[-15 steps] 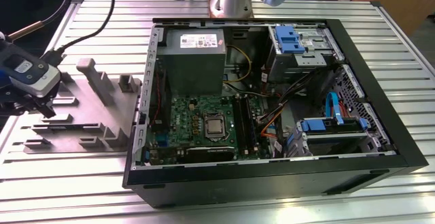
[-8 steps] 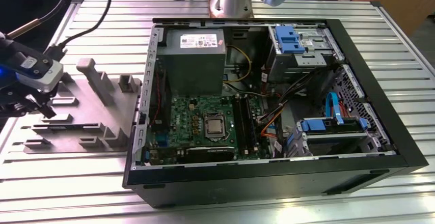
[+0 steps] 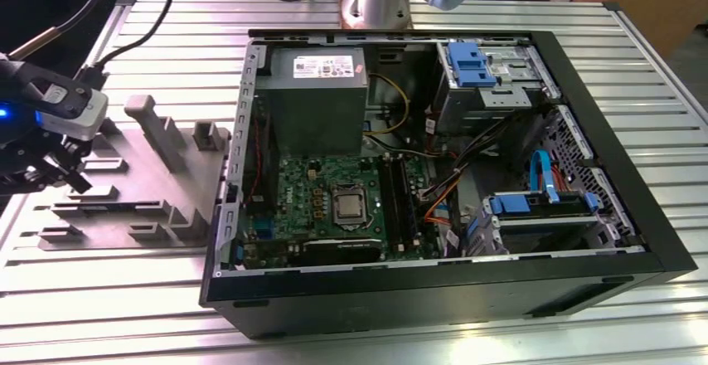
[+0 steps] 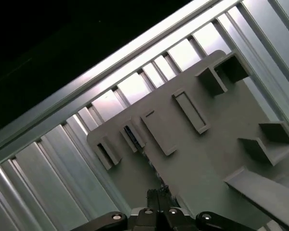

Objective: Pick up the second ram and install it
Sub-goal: 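Pick up the second ram and move it above second insertion slot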

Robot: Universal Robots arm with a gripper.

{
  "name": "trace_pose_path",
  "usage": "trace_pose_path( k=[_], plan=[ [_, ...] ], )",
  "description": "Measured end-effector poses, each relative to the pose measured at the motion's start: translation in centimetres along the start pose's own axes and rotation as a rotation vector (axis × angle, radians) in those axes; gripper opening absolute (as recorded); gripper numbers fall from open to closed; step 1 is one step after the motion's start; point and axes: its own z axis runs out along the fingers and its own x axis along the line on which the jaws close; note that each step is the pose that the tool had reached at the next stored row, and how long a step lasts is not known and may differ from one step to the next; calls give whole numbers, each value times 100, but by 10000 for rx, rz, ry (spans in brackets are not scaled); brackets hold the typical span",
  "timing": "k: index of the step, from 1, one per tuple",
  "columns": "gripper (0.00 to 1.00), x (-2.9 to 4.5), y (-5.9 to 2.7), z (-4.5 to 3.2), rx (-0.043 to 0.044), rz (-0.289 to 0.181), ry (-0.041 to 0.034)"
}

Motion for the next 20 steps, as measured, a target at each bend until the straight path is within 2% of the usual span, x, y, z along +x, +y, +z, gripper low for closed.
trace_pose_path(
  k=[20],
  plan=[
    [10,0,-1,31,-45,-3627,72]
  ],
)
